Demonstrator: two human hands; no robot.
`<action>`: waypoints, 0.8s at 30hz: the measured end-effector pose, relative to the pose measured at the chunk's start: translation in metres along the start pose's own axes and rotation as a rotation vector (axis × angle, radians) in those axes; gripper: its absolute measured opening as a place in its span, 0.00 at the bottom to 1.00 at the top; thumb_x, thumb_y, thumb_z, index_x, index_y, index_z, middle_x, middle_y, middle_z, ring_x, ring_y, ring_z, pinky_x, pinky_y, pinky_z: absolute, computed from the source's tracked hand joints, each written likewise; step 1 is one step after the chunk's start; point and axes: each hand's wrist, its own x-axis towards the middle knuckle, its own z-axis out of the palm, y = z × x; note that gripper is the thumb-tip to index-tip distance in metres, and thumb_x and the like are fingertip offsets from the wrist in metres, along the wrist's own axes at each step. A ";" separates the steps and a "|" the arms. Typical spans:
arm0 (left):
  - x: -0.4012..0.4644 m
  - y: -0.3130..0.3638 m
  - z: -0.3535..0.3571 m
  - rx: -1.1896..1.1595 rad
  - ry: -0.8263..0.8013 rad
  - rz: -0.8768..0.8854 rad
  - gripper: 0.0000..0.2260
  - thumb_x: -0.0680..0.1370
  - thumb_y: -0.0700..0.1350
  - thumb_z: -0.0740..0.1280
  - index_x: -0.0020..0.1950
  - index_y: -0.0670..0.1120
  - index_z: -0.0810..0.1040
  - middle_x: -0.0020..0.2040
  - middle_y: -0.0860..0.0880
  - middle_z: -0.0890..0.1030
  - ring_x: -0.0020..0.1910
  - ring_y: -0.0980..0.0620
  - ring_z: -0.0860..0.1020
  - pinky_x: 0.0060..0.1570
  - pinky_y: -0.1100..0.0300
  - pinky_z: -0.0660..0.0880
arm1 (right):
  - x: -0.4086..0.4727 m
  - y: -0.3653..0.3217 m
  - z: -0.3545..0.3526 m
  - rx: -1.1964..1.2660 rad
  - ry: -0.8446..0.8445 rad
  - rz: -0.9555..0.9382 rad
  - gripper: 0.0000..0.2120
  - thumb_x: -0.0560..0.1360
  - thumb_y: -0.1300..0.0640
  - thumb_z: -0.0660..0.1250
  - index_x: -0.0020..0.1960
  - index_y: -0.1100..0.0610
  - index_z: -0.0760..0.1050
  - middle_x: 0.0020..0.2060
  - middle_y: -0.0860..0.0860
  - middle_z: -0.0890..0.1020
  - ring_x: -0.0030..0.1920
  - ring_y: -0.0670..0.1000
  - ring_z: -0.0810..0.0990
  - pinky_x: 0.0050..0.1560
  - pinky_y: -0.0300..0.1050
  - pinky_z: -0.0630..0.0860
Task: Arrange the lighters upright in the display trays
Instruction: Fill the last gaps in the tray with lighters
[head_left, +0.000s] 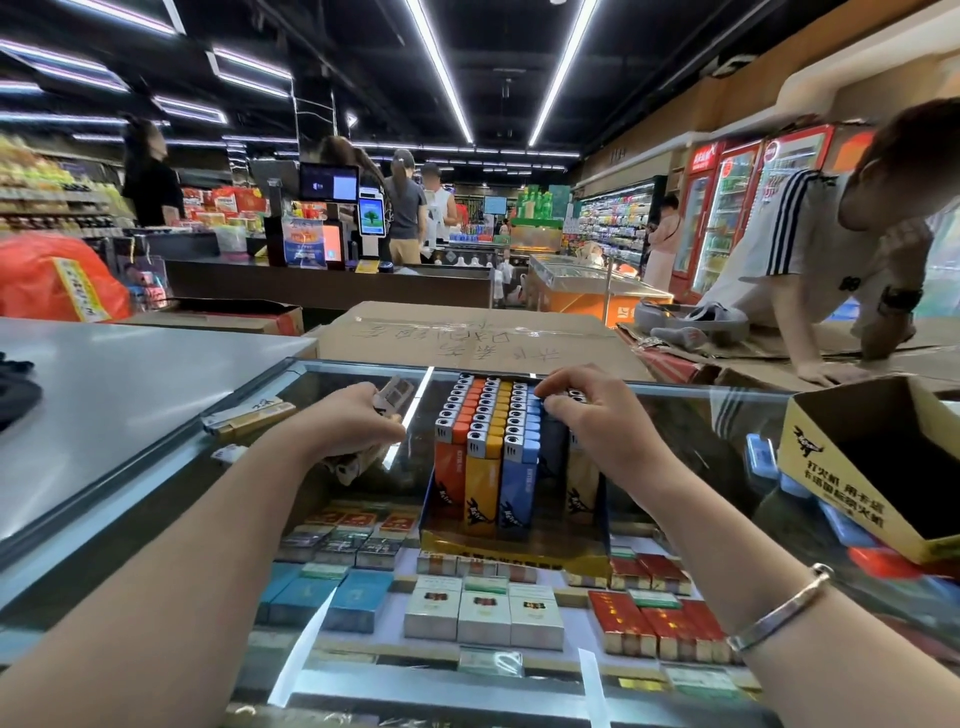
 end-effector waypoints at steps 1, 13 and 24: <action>-0.003 0.003 -0.004 -0.097 0.011 0.014 0.11 0.71 0.47 0.69 0.48 0.49 0.70 0.44 0.46 0.75 0.42 0.50 0.75 0.33 0.60 0.69 | 0.000 0.000 0.000 -0.006 -0.005 0.000 0.06 0.76 0.61 0.62 0.48 0.55 0.78 0.50 0.49 0.76 0.53 0.48 0.73 0.47 0.36 0.70; -0.062 0.091 -0.012 -1.187 0.096 0.290 0.06 0.76 0.43 0.65 0.50 0.43 0.72 0.43 0.43 0.81 0.35 0.52 0.80 0.35 0.59 0.79 | -0.011 -0.025 -0.009 -0.077 0.246 -0.319 0.07 0.74 0.61 0.68 0.51 0.57 0.78 0.44 0.46 0.79 0.45 0.40 0.75 0.49 0.26 0.69; -0.072 0.111 0.014 -1.117 0.182 0.367 0.03 0.76 0.44 0.65 0.48 0.46 0.75 0.33 0.52 0.77 0.31 0.57 0.74 0.30 0.62 0.70 | -0.022 -0.040 -0.004 -0.170 0.226 -0.667 0.12 0.69 0.66 0.71 0.52 0.62 0.81 0.55 0.56 0.81 0.56 0.53 0.79 0.56 0.44 0.77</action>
